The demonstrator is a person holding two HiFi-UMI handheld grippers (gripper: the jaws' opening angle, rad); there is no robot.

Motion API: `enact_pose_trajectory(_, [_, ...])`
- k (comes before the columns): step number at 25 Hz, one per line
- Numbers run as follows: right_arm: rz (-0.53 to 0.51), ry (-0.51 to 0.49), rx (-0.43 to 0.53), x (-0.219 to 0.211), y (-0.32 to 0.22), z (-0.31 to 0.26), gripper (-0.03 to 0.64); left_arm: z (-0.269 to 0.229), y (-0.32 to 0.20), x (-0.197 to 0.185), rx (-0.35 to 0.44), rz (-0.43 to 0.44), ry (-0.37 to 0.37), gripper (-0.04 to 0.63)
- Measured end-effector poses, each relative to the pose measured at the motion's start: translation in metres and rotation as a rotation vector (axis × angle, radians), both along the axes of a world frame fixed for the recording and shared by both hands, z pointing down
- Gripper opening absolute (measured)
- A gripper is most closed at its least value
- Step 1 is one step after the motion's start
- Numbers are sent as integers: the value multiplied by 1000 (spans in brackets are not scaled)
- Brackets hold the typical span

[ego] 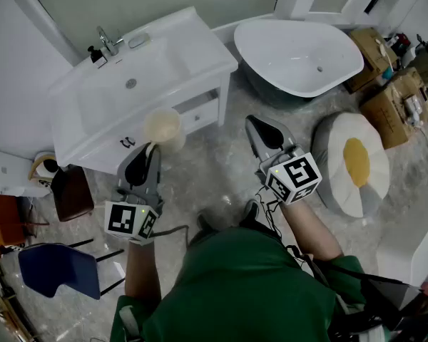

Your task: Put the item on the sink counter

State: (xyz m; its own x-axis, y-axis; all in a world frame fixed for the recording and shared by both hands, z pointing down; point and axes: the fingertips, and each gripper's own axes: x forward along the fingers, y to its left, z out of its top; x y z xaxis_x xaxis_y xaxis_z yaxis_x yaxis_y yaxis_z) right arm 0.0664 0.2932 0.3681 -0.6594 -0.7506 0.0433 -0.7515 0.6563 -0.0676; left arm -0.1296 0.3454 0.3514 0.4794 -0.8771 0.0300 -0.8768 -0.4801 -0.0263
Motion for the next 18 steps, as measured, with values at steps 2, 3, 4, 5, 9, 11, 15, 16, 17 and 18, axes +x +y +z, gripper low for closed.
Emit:
enact_pose_trajectory(2, [-4,6,5,-5,1,-1,-3,-1,0,-4,-1,4,8,43])
enact_pose_trajectory(3, [-4,8,4,-8,2,-1,-3,-2,0,-6,-1,6,12,43])
enact_pose_trajectory(4, [-2,11,1,-11,3,-1,-3,-2,0,-8,-1,10,16,43])
enact_pose_trajectory(5, [1,13,-3,-14,4,-1,-3,-3,0,-11,0,13,20,43])
enact_pose_trajectory(9, [11,25,-8,-30,6,-3,-3,-8,0,-26,17,26,39,43])
enact_pose_trajectory(11, [19,13,-12,-39,8,-5,-3,-10,0,-38,24,30,50,43])
enact_pose_trajectory(15, [61,-26,-34,-52,13,-8,-3,-13,-1,-62,30,50,61,43])
enact_pose_trajectory(16, [72,-27,-39,-55,14,-8,-3,-13,-1,-67,32,59,60,43])
enact_pose_trajectory(17, [81,-26,-44,-57,16,-7,-3,-14,-2,-70,35,66,60,43])
enact_pose_trajectory(18, [87,-24,-51,-58,17,-5,-3,-14,-4,-74,38,72,61,43])
